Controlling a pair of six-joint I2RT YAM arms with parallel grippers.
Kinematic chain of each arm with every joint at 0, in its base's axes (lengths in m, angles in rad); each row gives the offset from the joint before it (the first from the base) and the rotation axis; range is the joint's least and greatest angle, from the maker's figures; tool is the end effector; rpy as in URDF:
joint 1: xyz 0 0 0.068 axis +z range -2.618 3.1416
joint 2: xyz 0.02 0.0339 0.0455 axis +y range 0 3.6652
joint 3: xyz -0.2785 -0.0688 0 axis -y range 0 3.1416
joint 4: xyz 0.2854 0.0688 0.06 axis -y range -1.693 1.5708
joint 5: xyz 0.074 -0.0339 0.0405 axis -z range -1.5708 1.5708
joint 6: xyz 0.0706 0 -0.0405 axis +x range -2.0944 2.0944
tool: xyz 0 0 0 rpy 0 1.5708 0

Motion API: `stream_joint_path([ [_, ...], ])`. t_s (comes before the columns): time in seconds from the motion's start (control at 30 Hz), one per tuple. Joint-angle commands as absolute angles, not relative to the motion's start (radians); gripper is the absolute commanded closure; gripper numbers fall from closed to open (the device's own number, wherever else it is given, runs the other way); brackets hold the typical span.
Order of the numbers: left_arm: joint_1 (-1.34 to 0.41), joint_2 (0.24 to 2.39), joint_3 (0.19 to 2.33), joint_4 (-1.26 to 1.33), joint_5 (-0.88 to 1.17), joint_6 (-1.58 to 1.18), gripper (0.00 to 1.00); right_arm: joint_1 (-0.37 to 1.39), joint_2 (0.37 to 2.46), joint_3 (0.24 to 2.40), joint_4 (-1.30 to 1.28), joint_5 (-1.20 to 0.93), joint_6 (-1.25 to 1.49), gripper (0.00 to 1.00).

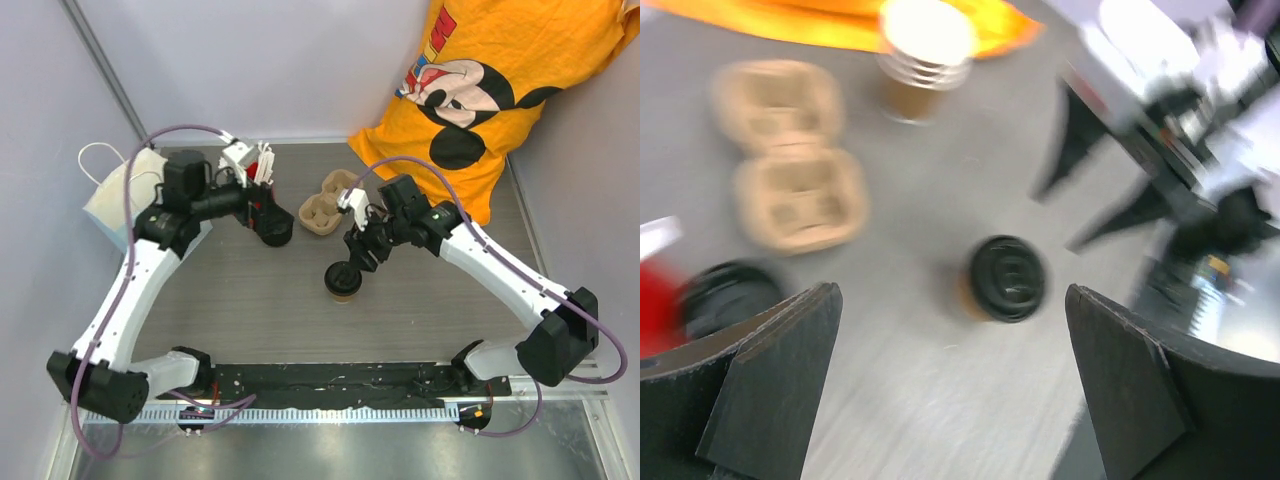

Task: Pack the takeout coffee

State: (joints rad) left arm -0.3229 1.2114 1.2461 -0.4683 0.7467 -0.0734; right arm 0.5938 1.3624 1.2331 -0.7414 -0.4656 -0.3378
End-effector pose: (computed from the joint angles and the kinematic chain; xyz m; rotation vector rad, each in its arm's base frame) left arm 0.2876 -0.1468 0.3912 0.7294 1.8806 -0.9976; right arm 0.2653 0.2173 0.3038 -1.2753 2.0700 0.6825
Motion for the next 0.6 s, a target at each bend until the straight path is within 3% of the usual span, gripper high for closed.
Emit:
stream_joint_path([
  [0.0,-0.235,1.106,1.328,-0.676,0.482,0.026,0.0,0.653,1.345,1.212,-0.742,-0.485,-0.348,0.43],
  [0.3,-0.152,1.006,1.436,-0.822,0.049,0.048,0.0,0.758,1.364,1.207,-0.727,-0.427,-0.324,0.44],
  [0.57,-0.052,0.962,1.352,-0.799,0.109,0.008,0.0,0.834,1.419,1.19,-0.692,-0.258,-0.293,0.5],
])
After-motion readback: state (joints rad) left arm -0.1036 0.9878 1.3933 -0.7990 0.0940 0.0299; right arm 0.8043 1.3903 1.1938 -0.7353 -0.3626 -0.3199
